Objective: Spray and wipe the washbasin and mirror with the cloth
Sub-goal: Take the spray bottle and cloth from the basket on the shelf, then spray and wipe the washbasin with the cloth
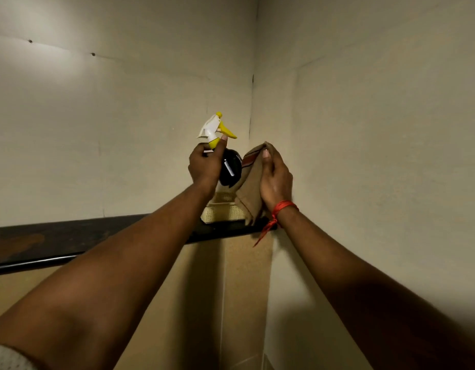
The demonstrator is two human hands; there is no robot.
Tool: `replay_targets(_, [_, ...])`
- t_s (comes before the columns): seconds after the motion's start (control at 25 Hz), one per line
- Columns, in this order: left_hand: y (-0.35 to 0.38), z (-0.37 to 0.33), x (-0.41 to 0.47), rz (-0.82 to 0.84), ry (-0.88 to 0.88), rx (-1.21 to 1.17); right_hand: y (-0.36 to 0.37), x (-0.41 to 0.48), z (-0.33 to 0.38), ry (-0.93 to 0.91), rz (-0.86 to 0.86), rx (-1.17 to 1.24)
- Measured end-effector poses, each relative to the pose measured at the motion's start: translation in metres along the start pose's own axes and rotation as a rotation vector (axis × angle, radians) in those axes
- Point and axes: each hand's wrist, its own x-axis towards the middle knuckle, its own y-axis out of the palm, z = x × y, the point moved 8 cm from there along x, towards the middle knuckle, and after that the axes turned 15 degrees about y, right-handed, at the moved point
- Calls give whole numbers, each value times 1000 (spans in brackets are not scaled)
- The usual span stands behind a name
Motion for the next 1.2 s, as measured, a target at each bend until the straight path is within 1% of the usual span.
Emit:
replay_targets(0.08, [10,-16,-19,103,-146,-164,0,-26,19,20,21,226])
replay_targets(0.2, [4,-51,-51,344,-241,-296,-11,-76,43,74,-10,425])
replay_targets(0.36, [-22,-110,-116,610,-275,-493,-36,-142,44,348,-67,544])
replay_targets(0.44, [-41,-139,-153,661,-267,-494,-55,-192,46,447,-122,611])
replay_targets(0.52, [-64,-161,-188,647,-280,-457,-81,-249,46,553,-207,750])
replay_targets(0.56, [-72,-170,-206,655,-287,-443,-100,-274,47,577,-238,823])
replay_targets(0.64, [-86,-187,-249,723,-297,-437,-148,-322,47,548,-283,921])
replay_targets(0.76, [-104,-216,-328,811,-319,-464,-227,-418,16,535,-403,1034])
replay_targets(0.84, [-110,-231,-395,882,-356,-497,-264,-490,-8,594,-399,1111])
replay_targets(0.88, [-111,-237,-433,940,-383,-513,-280,-526,-20,653,-405,1102])
replay_targets(0.96, [-114,-245,-510,1069,-430,-522,-324,-594,-55,756,-542,1013])
replay_targets(1.08, [-127,-250,-614,1225,-509,-517,-366,-707,-104,864,-701,1025])
replay_targets(1.12, [-131,-252,-649,1279,-537,-487,-378,-743,-122,918,-725,1047])
replay_targets(1.2, [-136,-258,-714,1410,-532,-410,-410,-785,-145,925,-687,1064])
